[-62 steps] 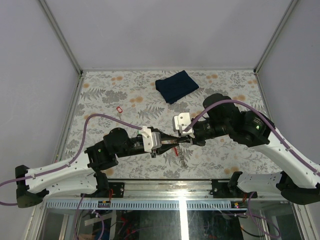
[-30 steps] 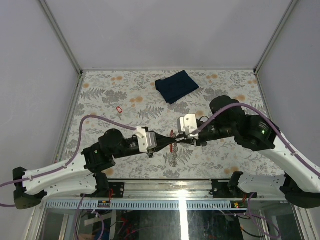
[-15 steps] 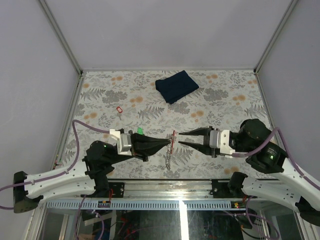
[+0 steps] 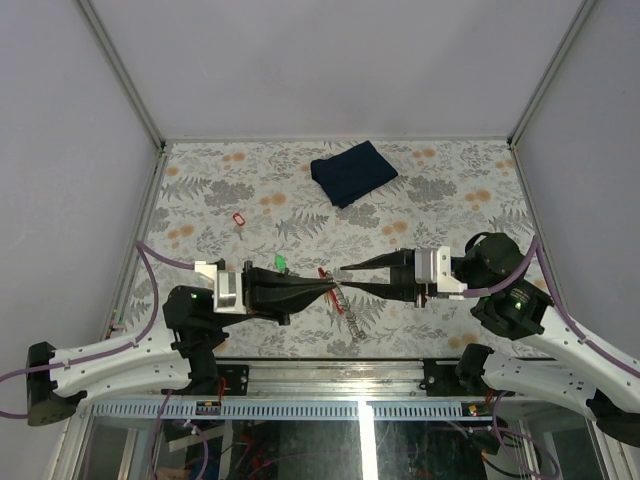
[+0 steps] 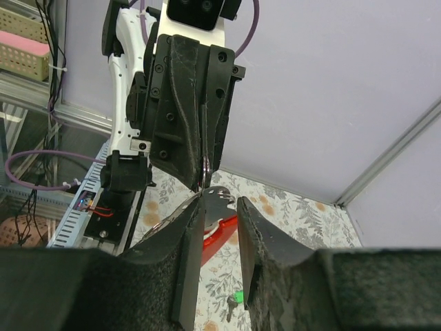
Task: Put the keys on the keyring
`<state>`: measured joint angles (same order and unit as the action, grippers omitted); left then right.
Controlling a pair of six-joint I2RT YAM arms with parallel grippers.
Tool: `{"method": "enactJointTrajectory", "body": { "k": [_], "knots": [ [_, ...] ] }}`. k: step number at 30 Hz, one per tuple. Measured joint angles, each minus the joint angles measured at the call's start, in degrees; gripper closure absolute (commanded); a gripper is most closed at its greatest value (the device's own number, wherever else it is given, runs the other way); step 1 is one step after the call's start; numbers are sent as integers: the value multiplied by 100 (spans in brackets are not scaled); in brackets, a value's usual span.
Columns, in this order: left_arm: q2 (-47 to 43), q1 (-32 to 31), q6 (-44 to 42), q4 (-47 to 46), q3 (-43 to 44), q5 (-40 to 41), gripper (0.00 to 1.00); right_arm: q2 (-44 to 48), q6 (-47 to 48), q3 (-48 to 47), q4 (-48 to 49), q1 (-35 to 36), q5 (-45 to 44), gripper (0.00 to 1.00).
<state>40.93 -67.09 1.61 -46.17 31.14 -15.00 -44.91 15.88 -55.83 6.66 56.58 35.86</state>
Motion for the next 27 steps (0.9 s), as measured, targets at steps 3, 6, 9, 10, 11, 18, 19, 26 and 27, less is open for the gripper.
{"method": "enactJointTrajectory", "body": {
  "k": [3, 6, 9, 10, 11, 18, 19, 26, 27],
  "knots": [
    [2, 0, 0, -35, 2, -37, 100, -9, -81, 2, 81, 0, 92, 70],
    [4, 0, 0, -52, 24, -59, 100, -35, -173, 22, 197, 0, 175, 71],
    [22, 0, 0, -55, 66, -72, 100, -59, -243, 24, 271, 0, 247, 71],
    [26, 0, 0, -57, 76, -76, 100, -66, -254, 24, 299, 0, 271, 71],
    [28, 0, 0, -52, 87, -90, 100, -70, -267, 24, 313, 0, 282, 71],
    [44, 0, 0, -55, 98, -114, 100, -98, -343, 26, 345, 0, 380, 70],
    [44, 0, -2, -55, 98, -114, 100, -101, -348, 26, 350, 0, 396, 70],
    [42, 0, -4, -52, 101, -111, 100, -101, -345, 35, 352, 0, 435, 70],
    [42, 0, -4, -52, 101, -111, 100, -98, -345, 37, 350, 0, 435, 69]
  ]
}}
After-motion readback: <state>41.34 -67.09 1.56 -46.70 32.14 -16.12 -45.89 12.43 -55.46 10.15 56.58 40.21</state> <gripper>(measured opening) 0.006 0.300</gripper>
